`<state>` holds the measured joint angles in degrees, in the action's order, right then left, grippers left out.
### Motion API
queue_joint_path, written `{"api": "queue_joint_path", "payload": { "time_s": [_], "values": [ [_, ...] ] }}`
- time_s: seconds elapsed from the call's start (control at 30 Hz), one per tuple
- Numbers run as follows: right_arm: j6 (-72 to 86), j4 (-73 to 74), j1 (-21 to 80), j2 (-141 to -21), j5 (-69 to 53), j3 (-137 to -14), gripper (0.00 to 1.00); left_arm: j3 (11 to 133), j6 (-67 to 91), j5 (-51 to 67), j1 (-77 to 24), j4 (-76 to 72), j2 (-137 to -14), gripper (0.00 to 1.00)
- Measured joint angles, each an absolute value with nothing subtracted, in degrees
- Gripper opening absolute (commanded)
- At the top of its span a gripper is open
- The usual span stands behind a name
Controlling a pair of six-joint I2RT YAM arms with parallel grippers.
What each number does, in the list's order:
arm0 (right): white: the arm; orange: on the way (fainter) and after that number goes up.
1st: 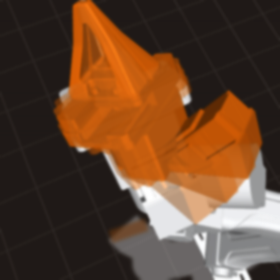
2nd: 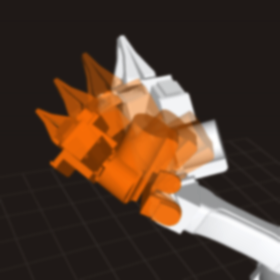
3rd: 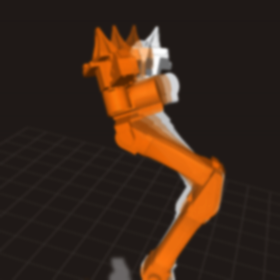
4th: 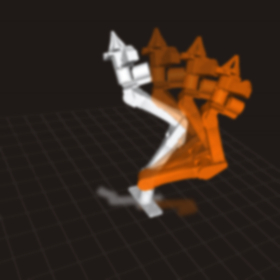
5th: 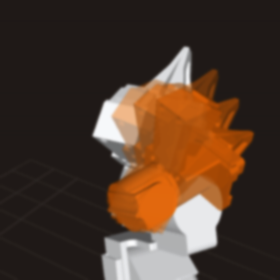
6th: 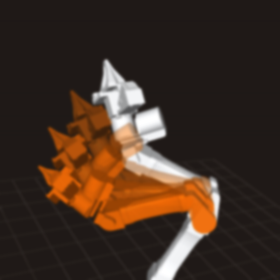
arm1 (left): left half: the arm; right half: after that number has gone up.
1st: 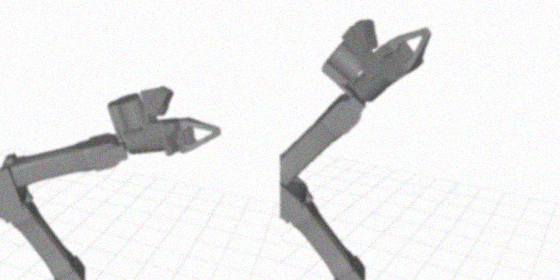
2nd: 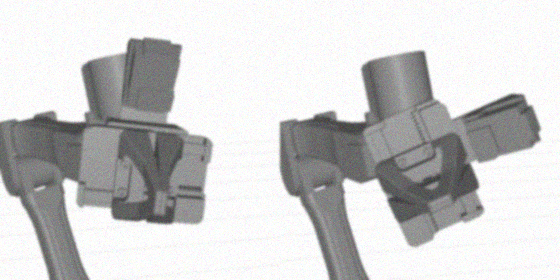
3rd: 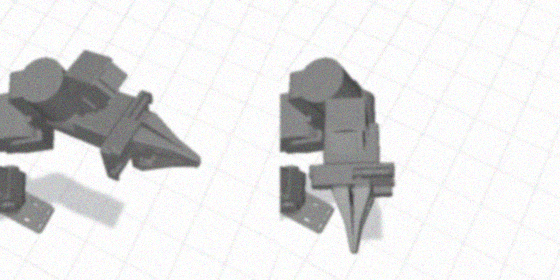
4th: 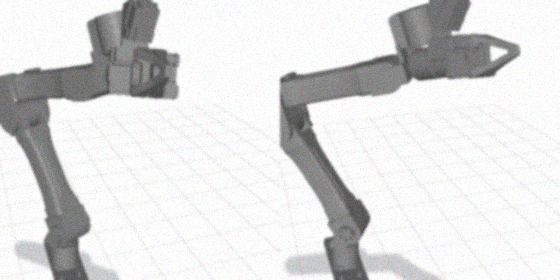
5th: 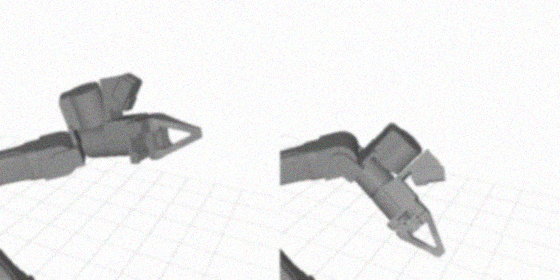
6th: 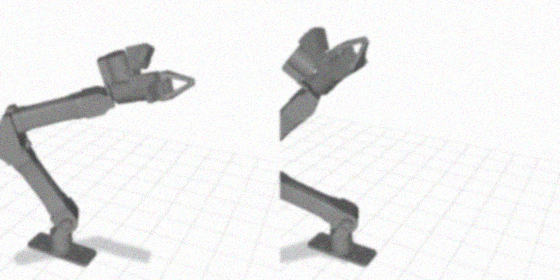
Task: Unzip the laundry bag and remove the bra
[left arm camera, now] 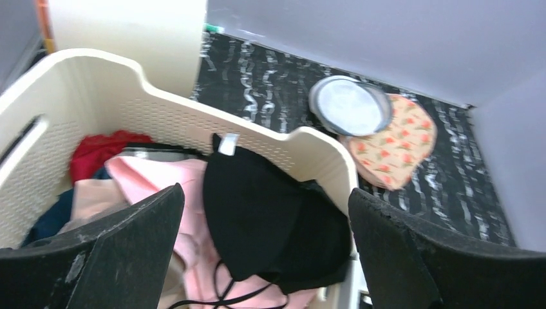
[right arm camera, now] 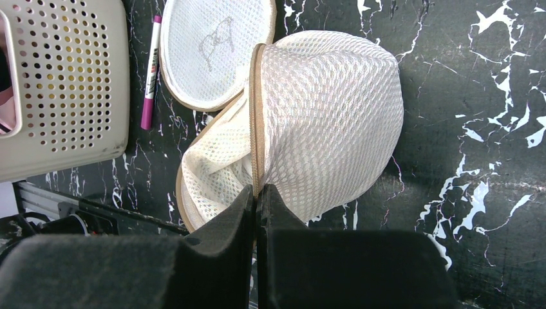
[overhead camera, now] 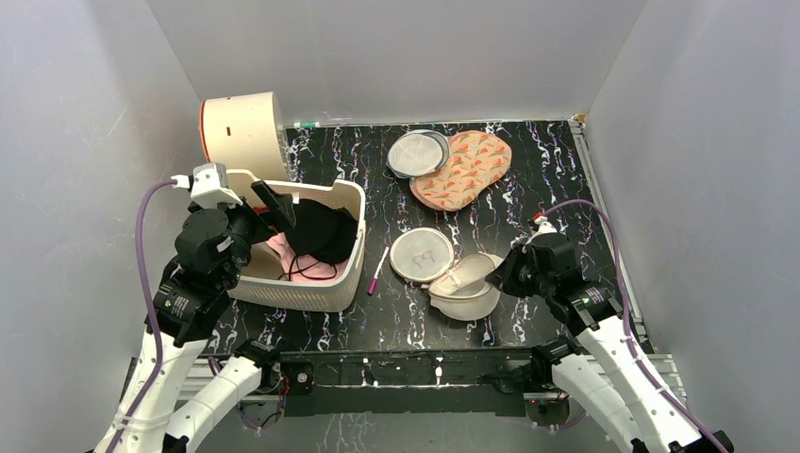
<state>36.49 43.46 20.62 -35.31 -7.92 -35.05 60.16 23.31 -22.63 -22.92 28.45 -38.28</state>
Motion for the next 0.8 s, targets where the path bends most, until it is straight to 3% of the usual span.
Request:
{"api": "queue_joint_path", "payload": {
  "time_s": [0.57, 0.8],
  "values": [
    [36.51, 43.4, 20.62, -34.61, -8.12, -35.03, 0.0, 56.69, 37.19, 15.11, -23.68, 10.02, -55.99, 0.96],
    [36.53, 43.4, 20.62, -34.54, -8.1, -35.03, 0.0, 53.43, 38.94, 14.09, -39.94, 4.84, -59.64, 0.96]
  ]
}}
